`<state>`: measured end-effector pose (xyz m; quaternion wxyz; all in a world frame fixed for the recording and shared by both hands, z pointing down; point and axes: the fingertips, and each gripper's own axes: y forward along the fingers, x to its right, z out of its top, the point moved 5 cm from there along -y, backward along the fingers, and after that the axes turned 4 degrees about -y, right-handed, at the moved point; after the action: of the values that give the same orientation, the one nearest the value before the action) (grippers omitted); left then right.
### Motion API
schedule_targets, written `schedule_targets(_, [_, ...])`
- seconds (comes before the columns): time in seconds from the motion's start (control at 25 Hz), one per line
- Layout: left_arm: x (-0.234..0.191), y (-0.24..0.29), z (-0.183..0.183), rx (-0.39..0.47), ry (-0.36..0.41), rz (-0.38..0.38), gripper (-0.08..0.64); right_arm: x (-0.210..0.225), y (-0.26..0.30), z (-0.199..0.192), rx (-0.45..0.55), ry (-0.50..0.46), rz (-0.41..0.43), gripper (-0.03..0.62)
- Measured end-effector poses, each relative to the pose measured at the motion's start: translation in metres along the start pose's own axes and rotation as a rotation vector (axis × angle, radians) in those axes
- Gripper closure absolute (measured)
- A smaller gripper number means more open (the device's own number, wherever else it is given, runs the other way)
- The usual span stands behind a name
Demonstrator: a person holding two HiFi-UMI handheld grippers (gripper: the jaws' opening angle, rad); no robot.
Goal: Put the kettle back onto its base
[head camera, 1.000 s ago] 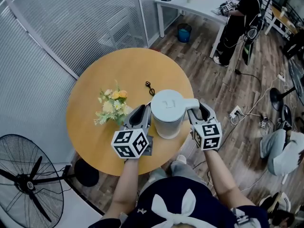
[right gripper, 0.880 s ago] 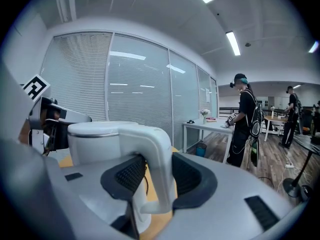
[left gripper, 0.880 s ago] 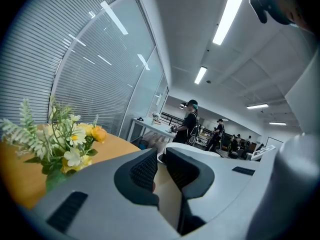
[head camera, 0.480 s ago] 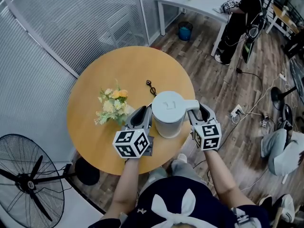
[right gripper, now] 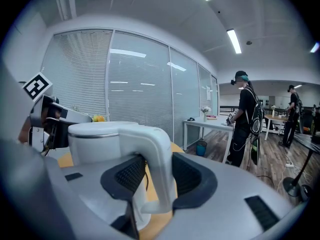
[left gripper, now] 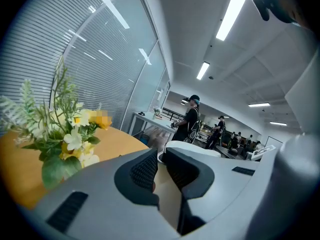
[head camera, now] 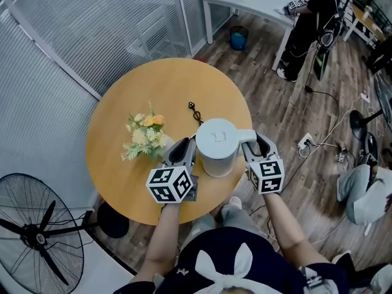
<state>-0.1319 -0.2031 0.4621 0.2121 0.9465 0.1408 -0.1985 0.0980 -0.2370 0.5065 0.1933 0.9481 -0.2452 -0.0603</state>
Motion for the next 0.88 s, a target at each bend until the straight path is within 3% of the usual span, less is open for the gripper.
schedule_targets(0.88, [-0.011,0.007,-0.017,-0.056,-0.021,0.01,0.497,-0.001,0.01,-0.02,-0.033,-0.006,0.02,0.423])
